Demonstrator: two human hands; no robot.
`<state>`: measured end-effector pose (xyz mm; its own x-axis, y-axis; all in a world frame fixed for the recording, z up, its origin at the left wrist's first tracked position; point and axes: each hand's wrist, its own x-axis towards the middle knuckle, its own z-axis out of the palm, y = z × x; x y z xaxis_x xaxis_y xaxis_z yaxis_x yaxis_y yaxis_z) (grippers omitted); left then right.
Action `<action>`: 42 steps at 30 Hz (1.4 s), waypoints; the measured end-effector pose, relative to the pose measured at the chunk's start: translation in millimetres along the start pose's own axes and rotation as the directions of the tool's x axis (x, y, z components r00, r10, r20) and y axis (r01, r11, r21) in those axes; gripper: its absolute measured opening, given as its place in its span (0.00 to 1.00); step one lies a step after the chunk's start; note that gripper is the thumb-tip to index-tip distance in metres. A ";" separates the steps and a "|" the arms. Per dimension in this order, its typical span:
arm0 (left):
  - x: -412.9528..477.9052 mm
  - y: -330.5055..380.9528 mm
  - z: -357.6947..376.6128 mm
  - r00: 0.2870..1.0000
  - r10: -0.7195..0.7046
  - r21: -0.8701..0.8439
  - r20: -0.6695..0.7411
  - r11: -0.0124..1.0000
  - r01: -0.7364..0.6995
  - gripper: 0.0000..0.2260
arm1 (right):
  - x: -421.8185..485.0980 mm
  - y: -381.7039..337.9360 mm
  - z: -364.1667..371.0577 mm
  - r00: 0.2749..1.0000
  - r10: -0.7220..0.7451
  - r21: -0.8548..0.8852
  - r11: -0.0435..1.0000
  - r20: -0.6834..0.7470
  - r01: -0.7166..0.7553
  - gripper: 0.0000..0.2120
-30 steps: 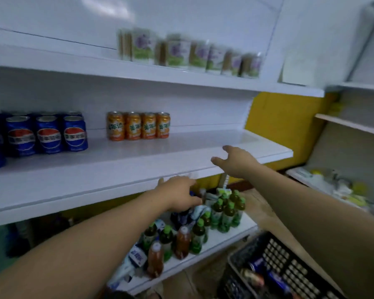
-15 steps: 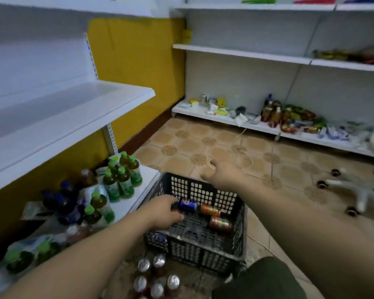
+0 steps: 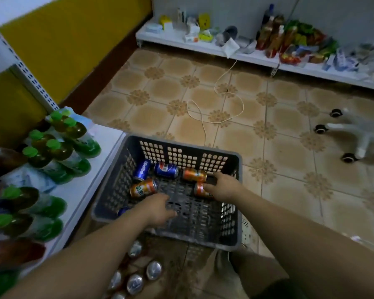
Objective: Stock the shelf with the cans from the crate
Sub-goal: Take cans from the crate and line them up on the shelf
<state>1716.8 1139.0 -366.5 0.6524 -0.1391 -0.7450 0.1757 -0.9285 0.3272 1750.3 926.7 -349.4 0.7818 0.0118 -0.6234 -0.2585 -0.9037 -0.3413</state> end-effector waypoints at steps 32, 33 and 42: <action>317.8 -44.4 131.4 0.984 0.134 0.178 0.120 0.972 -0.154 0.41 | 254.1 103.9 160.9 0.996 0.080 -0.264 0.961 -0.025 -0.084 0.38; 312.1 -42.8 128.9 0.984 0.137 0.100 0.116 0.984 -0.148 0.43 | 246.8 97.5 156.3 0.998 0.056 -0.216 0.975 -0.020 -0.059 0.39; 147.4 -23.8 11.1 0.924 0.310 -0.267 -0.223 0.892 -0.364 0.44 | 105.4 -16.1 47.4 0.957 -0.283 0.036 0.958 -0.057 0.285 0.44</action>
<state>1800.6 1136.8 -490.6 0.8221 -0.3398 -0.4569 0.1161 -0.6855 0.7187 1810.0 962.7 -443.0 0.8540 0.2425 -0.4603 -0.0451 -0.8468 -0.5300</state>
